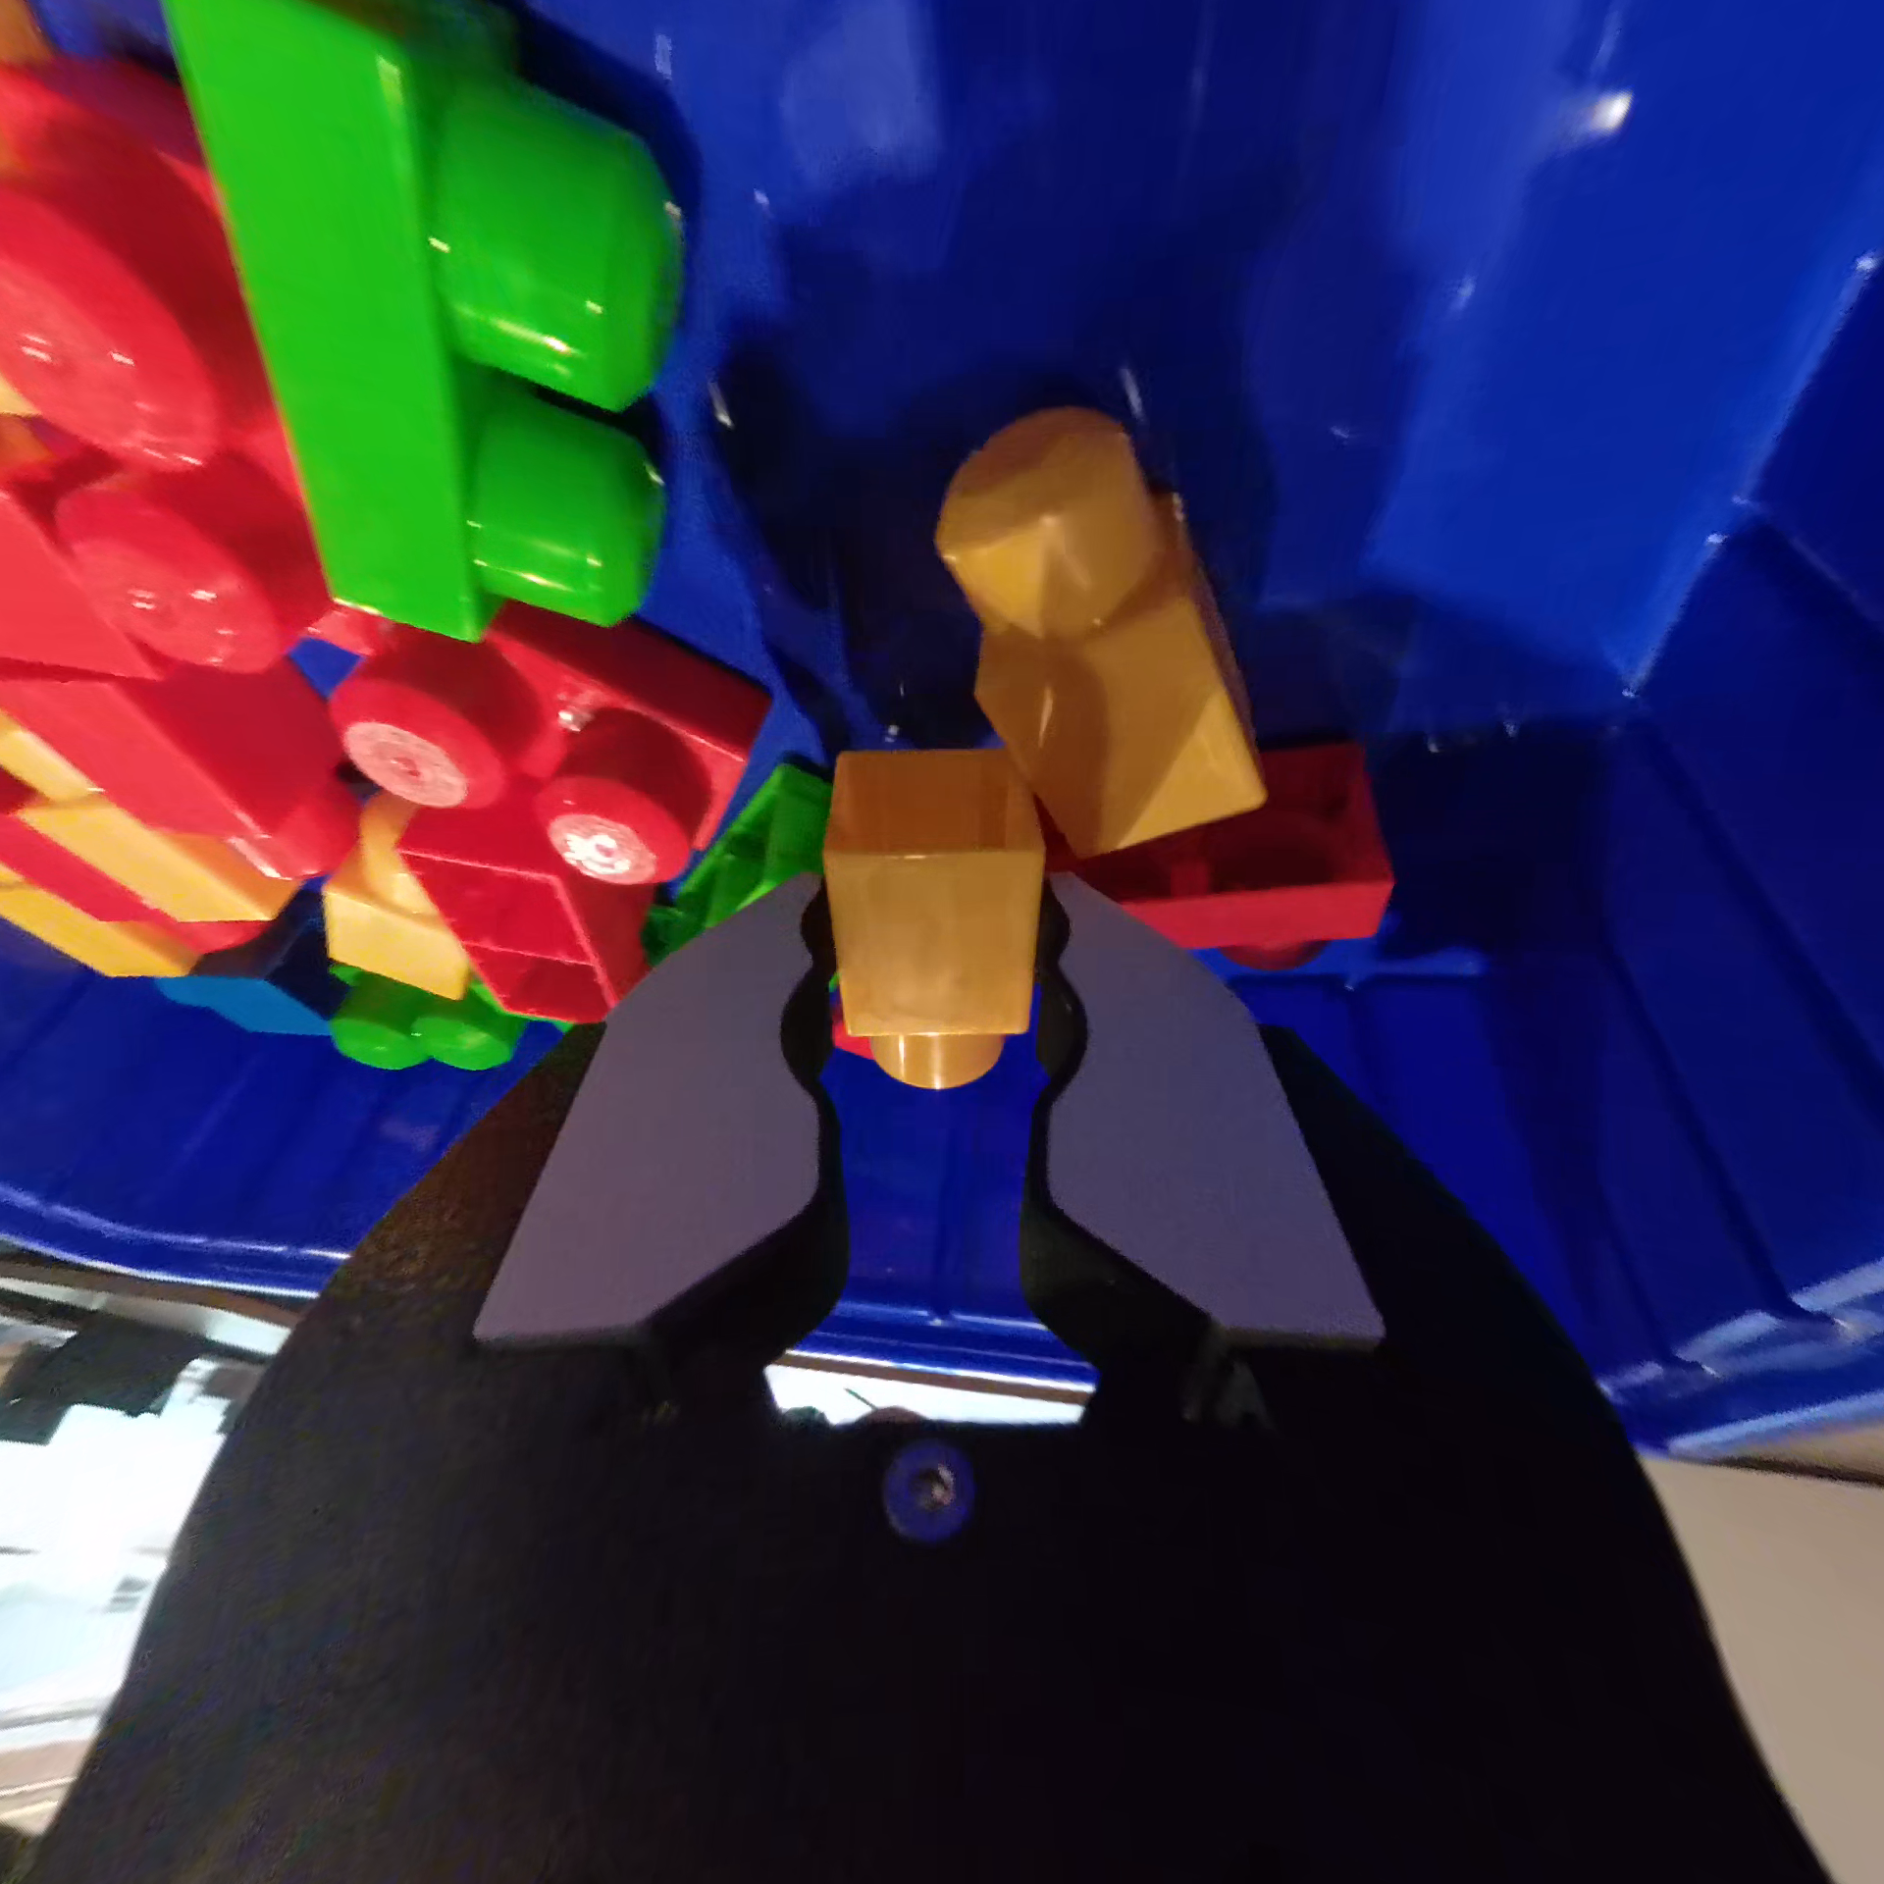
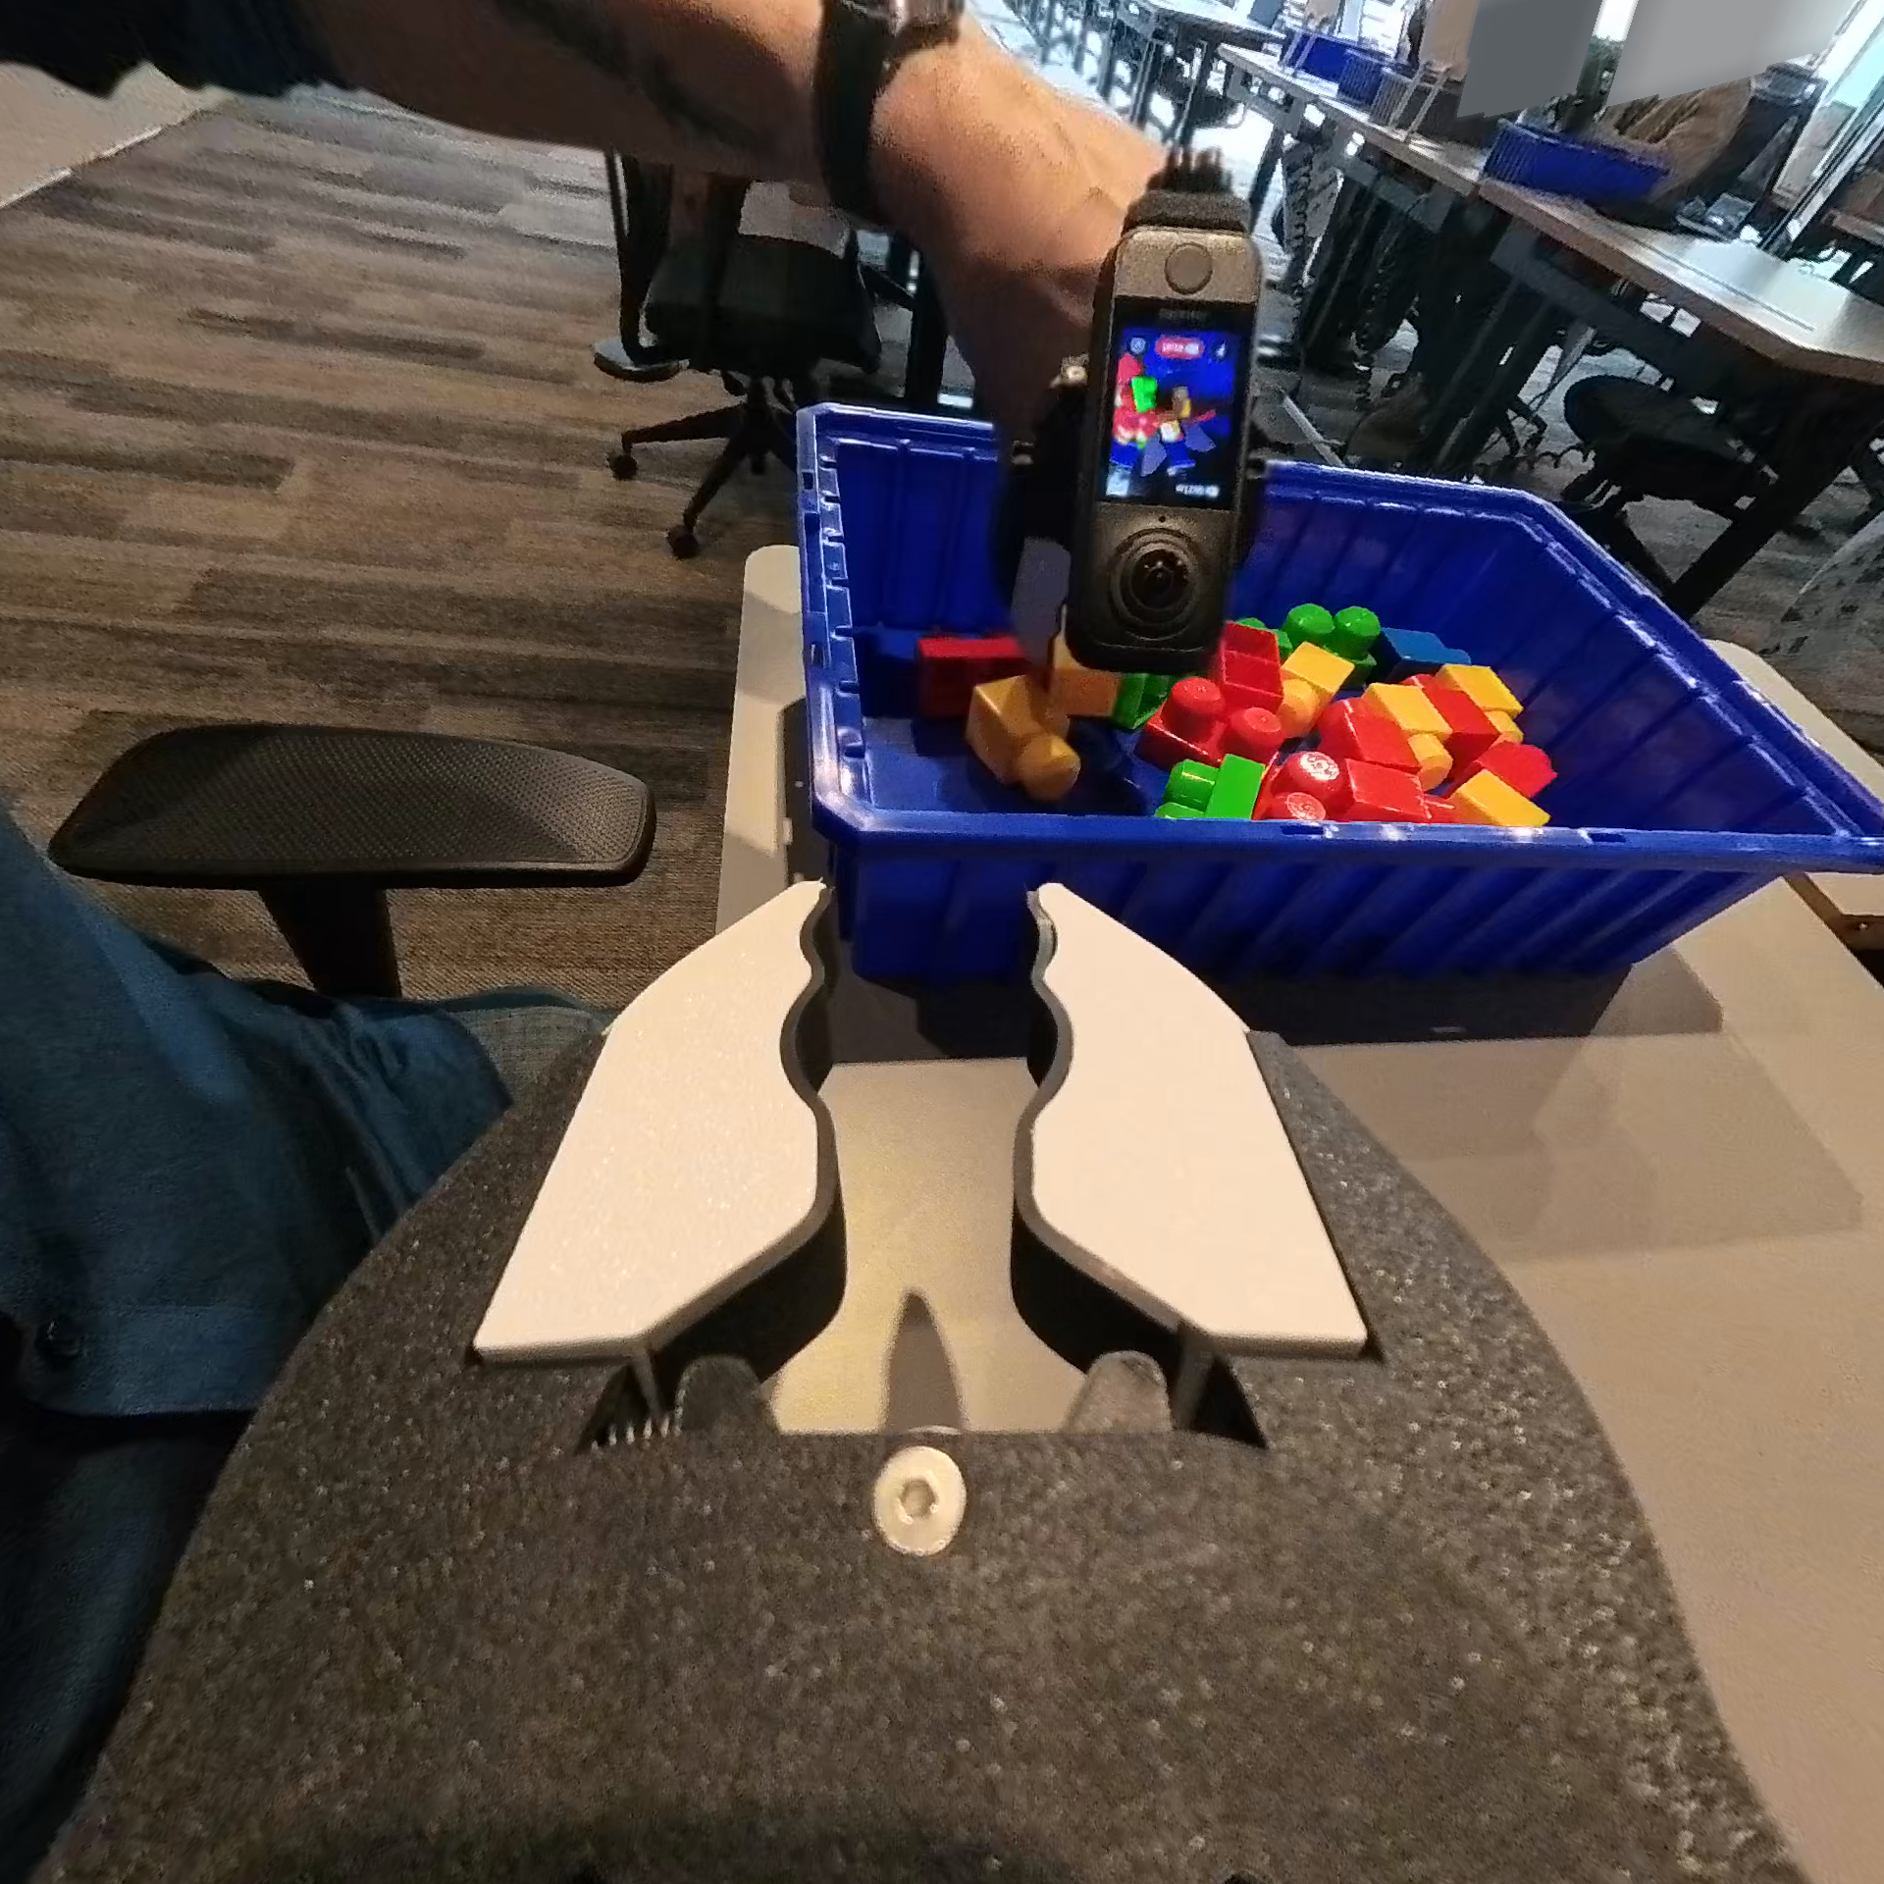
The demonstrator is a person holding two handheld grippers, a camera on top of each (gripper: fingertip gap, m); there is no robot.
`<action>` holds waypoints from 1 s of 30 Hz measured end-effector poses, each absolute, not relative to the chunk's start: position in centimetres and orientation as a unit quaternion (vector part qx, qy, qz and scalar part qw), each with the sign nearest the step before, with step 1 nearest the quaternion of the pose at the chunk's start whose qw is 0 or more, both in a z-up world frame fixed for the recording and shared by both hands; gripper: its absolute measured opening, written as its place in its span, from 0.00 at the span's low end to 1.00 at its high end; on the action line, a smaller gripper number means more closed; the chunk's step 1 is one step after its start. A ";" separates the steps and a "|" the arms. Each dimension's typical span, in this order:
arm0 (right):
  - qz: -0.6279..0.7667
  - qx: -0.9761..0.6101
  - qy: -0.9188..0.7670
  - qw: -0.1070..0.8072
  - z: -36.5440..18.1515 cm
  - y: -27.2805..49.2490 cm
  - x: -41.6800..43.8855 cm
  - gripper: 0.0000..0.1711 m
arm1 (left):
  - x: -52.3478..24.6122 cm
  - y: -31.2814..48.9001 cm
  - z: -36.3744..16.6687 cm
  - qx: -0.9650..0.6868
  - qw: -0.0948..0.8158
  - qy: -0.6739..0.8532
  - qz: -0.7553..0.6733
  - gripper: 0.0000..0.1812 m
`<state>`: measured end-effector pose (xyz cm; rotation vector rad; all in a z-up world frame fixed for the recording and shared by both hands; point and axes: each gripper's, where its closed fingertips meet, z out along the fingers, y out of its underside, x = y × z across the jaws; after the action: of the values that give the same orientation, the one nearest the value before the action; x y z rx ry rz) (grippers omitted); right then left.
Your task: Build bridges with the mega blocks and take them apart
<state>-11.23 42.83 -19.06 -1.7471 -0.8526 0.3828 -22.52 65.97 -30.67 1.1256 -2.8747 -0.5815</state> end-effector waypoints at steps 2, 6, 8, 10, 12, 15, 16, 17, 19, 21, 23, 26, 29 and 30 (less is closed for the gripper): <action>0.164 -0.737 -0.359 0.549 -19.0 42.9 -11.2 0.20 | -23.4 65.7 -30.5 0.365 0.019 -0.912 -0.186 0.21; 0.164 -0.737 -0.361 0.548 -19.1 42.8 -11.3 0.20 | -24.2 64.1 -30.1 0.369 0.041 -0.917 -0.145 0.20; 0.162 -0.737 -0.361 0.548 -19.1 42.8 -11.3 0.20 | -24.2 63.5 -29.6 0.352 0.037 -0.927 -0.127 0.20; 0.161 -0.736 -0.361 0.550 -18.9 42.7 -11.3 0.20 | -24.5 62.9 -29.3 0.320 0.039 -0.940 -0.115 0.20; 0.161 -0.735 -0.360 0.552 -18.7 42.7 -11.3 0.20 | -24.8 62.9 -29.2 0.291 0.039 -0.948 -0.123 0.20; 0.159 -0.735 -0.361 0.552 -18.7 42.7 -11.3 0.20 | -25.2 62.2 -29.8 0.252 0.048 -0.959 -0.123 0.20; 0.159 -0.735 -0.361 0.551 -18.7 42.7 -11.4 0.20 | -25.2 61.7 -30.1 0.239 0.049 -0.963 -0.117 0.20; 0.159 -0.735 -0.362 0.550 -18.8 42.7 -11.5 0.20 | -25.1 61.4 -30.2 0.229 0.048 -0.966 -0.113 0.20; 0.158 -0.736 -0.364 0.549 -18.9 42.7 -11.5 0.20 | -24.7 60.7 -30.2 0.215 0.044 -0.971 -0.096 0.20; 0.157 -0.736 -0.364 0.549 -18.9 42.7 -11.6 0.20 | -24.4 60.4 -30.2 0.201 0.042 -0.974 -0.091 0.20; 0.156 -0.736 -0.363 0.549 -18.8 42.7 -11.5 0.20 | -24.1 60.1 -30.2 0.197 0.039 -0.977 -0.075 0.20; 0.155 -0.735 -0.362 0.552 -18.6 42.7 -11.3 0.20 | -23.9 60.7 -29.9 0.196 0.028 -0.977 -0.083 0.20; 0.159 -0.735 -0.359 0.553 -18.7 42.7 -11.3 0.20 | -25.1 63.5 -28.9 0.192 0.036 -0.968 -0.158 0.20; 0.159 -0.736 -0.361 0.551 -18.8 42.8 -11.3 0.20 | -25.3 63.5 -29.1 0.191 0.042 -0.968 -0.155 0.20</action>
<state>-11.34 42.77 -18.80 -1.7409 -0.8536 0.3768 -25.35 63.45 -29.05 0.5849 -2.9631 -0.4750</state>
